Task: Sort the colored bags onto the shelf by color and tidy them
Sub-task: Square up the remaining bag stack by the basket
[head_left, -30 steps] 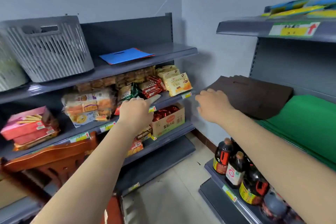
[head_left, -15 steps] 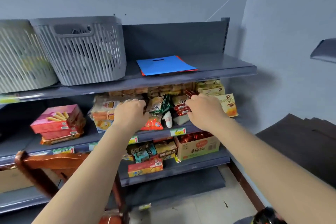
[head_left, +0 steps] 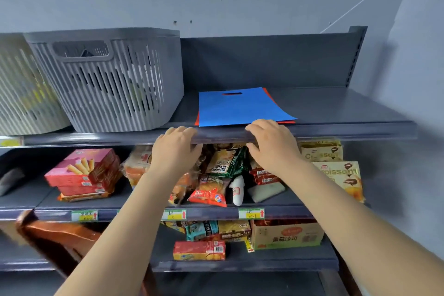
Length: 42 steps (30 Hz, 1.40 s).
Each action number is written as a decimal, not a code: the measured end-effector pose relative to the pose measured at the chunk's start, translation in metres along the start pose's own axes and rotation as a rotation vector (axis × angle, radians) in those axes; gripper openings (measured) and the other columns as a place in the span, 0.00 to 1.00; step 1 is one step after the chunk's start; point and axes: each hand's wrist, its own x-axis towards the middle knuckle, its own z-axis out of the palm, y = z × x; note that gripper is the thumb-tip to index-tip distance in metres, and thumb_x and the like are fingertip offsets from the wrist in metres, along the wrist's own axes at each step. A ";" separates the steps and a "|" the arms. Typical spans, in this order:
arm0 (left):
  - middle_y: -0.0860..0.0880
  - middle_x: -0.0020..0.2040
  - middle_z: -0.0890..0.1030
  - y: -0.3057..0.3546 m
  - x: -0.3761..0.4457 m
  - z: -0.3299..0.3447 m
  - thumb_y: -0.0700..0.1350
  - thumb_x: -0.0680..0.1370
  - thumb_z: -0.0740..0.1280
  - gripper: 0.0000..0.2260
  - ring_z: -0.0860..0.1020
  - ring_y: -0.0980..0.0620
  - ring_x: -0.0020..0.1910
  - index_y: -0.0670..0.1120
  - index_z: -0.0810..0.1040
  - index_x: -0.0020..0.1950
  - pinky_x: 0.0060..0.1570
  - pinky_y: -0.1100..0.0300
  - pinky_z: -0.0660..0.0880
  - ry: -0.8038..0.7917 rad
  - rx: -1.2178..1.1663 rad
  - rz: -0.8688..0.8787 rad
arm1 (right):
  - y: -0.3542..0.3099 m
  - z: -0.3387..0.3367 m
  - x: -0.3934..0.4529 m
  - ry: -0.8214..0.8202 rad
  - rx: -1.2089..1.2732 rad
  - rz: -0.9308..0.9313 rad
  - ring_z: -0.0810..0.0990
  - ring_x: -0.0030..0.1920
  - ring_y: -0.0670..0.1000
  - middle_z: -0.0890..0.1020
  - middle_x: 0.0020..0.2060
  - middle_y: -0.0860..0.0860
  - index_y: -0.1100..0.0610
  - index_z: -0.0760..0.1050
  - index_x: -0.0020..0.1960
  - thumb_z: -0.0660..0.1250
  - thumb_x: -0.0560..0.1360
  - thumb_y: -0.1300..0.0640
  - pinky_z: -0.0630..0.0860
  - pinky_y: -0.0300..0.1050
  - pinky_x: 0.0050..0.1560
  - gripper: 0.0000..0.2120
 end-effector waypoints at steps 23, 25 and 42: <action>0.52 0.59 0.79 -0.022 0.094 0.025 0.52 0.78 0.64 0.15 0.75 0.53 0.58 0.49 0.77 0.62 0.52 0.61 0.69 -0.004 -0.292 0.023 | 0.043 0.029 0.107 0.109 0.104 0.233 0.76 0.43 0.58 0.80 0.41 0.56 0.62 0.75 0.49 0.54 0.81 0.59 0.66 0.46 0.35 0.12; 0.54 0.61 0.77 -0.021 0.097 0.028 0.57 0.76 0.66 0.18 0.74 0.55 0.59 0.51 0.76 0.63 0.54 0.61 0.70 -0.113 -0.272 0.088 | 0.049 0.025 0.107 0.175 0.144 0.288 0.76 0.42 0.59 0.79 0.40 0.57 0.62 0.75 0.48 0.54 0.81 0.58 0.63 0.46 0.35 0.12; 0.54 0.48 0.83 -0.020 0.072 0.015 0.37 0.75 0.69 0.09 0.80 0.55 0.49 0.46 0.84 0.51 0.51 0.57 0.78 0.097 -0.442 0.301 | 0.065 -0.003 0.070 0.270 -0.141 0.215 0.72 0.25 0.55 0.72 0.26 0.53 0.64 0.75 0.42 0.64 0.74 0.69 0.63 0.41 0.28 0.04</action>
